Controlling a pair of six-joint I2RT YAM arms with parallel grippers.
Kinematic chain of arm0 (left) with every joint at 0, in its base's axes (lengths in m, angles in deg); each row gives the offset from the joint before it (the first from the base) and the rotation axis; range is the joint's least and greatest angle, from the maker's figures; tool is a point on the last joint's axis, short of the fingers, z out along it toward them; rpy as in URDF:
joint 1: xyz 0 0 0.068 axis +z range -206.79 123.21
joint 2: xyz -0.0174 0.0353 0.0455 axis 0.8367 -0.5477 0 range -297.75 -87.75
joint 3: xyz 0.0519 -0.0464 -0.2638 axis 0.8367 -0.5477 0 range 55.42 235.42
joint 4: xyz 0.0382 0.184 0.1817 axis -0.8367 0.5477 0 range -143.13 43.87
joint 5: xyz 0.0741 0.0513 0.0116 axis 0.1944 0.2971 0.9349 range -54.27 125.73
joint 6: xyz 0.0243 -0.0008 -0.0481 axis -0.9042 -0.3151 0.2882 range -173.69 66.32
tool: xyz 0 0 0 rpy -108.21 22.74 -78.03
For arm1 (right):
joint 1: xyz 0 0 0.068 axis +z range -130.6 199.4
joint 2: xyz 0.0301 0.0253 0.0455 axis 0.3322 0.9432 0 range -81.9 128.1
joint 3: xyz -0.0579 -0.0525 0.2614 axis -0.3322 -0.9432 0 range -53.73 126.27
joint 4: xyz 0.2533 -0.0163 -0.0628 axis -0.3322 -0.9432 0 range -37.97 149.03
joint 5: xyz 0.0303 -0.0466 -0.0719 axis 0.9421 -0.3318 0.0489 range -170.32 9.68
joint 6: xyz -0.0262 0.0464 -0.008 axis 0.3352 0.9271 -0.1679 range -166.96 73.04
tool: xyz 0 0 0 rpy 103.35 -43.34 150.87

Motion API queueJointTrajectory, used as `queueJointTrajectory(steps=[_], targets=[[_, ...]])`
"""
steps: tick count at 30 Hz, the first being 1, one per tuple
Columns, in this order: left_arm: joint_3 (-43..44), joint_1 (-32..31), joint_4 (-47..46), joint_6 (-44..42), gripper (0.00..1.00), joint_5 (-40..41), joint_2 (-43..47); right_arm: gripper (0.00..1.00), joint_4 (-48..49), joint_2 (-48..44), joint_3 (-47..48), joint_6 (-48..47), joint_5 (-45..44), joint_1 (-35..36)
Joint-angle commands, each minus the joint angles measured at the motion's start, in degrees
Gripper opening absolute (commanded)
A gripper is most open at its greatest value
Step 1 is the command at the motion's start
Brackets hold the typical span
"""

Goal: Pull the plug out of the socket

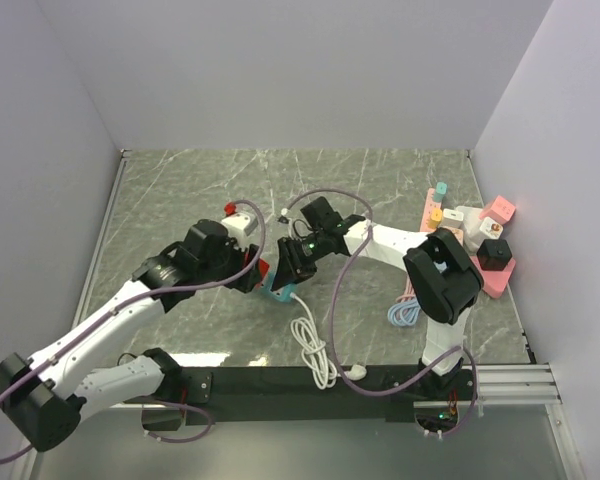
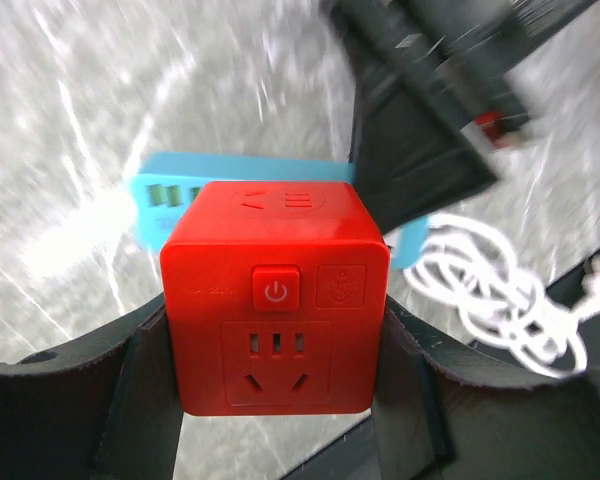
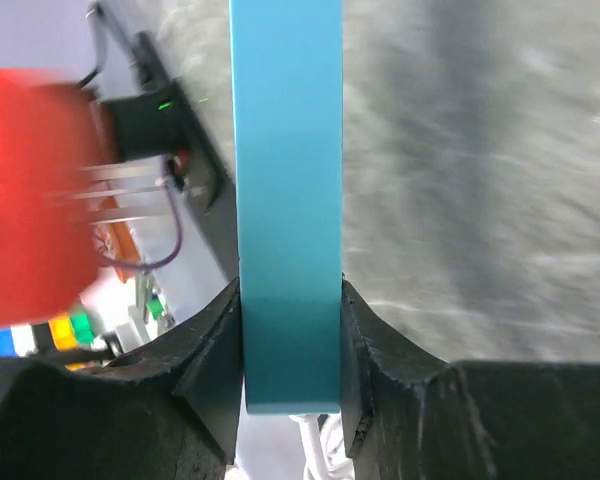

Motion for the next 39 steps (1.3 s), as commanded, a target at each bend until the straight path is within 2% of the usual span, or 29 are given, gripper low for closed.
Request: queueJointTrajectory(steps=[1,6,7,10,11,12,13,14,17,19,23,24,27,29,30,35,39], targets=[[3.72,-0.19,-5.75,0.81,0.0,2.94,4.27,0.0,0.79,1.43,-2.81,3.65,-1.64,-2.79],[3.11,-0.1,-4.69,2.83,0.0,13.11,6.03,0.0,3.8,-0.41,-4.68,5.61,-2.17,-6.22],[3.19,-0.1,-2.69,3.53,0.0,18.27,5.08,0.0,3.28,-0.85,-4.24,5.34,-3.12,-6.39],[4.24,2.17,1.8,7.13,0.0,25.16,0.17,0.0,2.48,-1.38,-2.22,6.65,-6.02,-7.89],[4.6,3.49,4.6,8.53,0.0,27.09,-1.34,0.0,2.48,-1.64,-2.04,7.96,-9.52,-8.85],[4.86,5.68,5.59,10.46,0.0,26.33,-2.83,0.0,2.57,-1.73,-1.69,10.24,-10.94,-10.6],[5.21,11.27,6.38,11.44,0.0,25.19,-5.8,0.0,3.53,-2.08,-1.69,11.31,-11.83,-11.75],[5.65,13.94,6.91,12.93,0.0,23.52,-7.22,0.0,3.8,-2.26,-1.51,12.27,-14.88,-12.71],[5.74,25.8,3.86,14.17,0.0,17.3,-12.41,0.0,2.66,-1.21,2.34,14.13,-16.41,-16.32],[6.44,32.47,2.35,14.35,0.0,15.95,-17.31,0.0,0.39,1.32,8.4,15.18,-17.63,-18.51],[7.85,39.78,-0.2,15.57,0.0,18.14,-25.59,0.0,-3.32,7.83,21.23,18.16,-20.97,-22.47],[7.85,42.15,-1.07,15.84,0.0,18.06,-28.39,0.0,-3.41,10.54,25.34,21.3,-22.63,-23.35],[6.63,44.72,-2.4,17.16,0.0,17.53,-32.1,0.0,-4.36,15.82,32.99,28.51,-25.62,-27.83],[5.05,46.22,-4.59,18.3,0.0,17.88,-32.46,0.0,-5.77,17.51,36.53,31.34,-32.82,-30.29],[4.26,46.57,-5.21,18.74,0.0,17.97,-32.38,0.0,-5.87,18.04,37.76,35.62,-34.67,-31.17],[0.38,51.05,-7.93,21.11,0.01,17.97,-31.23,0.0,-0.52,16.55,33.13,48.74,-45.02,-36.36],[-0.23,53.33,-9.26,22.43,0.01,17.09,-30.79,0.0,-2.87,16.02,33.38,55.6,-54.01,-38.73]])
